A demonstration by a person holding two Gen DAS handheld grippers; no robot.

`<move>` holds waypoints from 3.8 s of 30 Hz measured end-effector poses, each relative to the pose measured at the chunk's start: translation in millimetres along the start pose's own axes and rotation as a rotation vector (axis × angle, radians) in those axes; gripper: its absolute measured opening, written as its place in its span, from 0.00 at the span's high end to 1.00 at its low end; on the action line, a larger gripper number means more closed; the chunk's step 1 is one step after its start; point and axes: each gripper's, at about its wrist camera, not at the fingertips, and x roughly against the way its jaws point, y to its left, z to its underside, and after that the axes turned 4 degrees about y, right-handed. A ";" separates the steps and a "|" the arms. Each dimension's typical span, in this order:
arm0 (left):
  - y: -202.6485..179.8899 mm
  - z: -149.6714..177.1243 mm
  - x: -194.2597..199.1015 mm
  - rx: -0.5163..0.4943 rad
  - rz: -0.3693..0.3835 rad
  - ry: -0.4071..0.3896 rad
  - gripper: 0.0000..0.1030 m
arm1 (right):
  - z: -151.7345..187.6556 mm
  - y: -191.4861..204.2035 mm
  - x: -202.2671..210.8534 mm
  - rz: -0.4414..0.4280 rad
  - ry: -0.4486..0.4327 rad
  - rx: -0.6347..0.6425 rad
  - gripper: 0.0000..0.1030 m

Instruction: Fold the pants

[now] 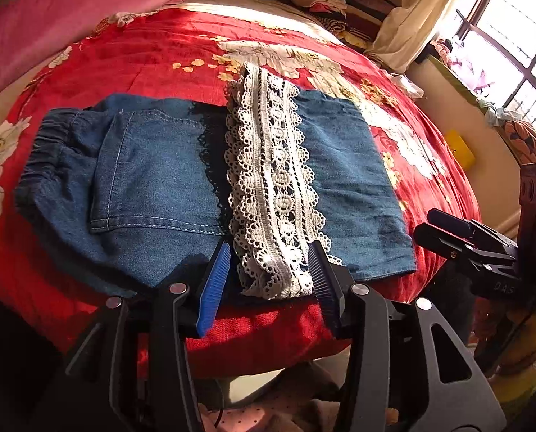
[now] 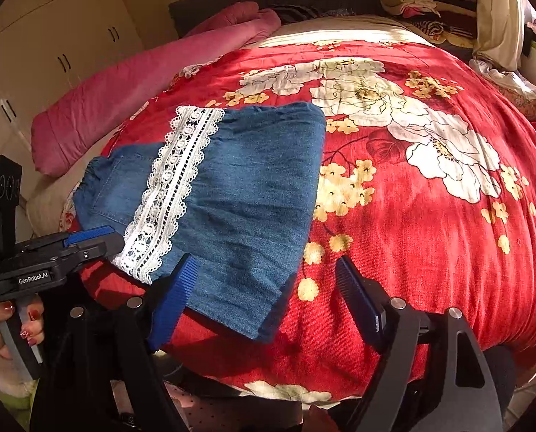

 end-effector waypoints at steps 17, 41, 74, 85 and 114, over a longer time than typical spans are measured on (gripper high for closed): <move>2.4 -3.7 46.3 -0.020 -0.090 -0.129 0.42 | -17.5 33.4 29.8 -0.003 -0.060 0.066 0.15; 63.5 4.9 65.9 0.095 -0.133 -0.189 0.15 | -79.4 100.5 17.4 -0.048 -0.086 0.201 0.08; 138.4 8.4 6.0 0.264 -0.043 -0.117 0.10 | -149.4 236.7 -194.2 -0.315 0.415 0.624 0.06; 149.0 5.6 1.1 0.301 -0.014 -0.131 0.10 | -145.4 227.8 -212.5 -0.452 0.491 0.530 0.57; 41.3 -40.0 37.5 0.104 0.032 -0.190 0.51 | -158.6 113.0 -63.4 -0.594 0.153 0.372 0.64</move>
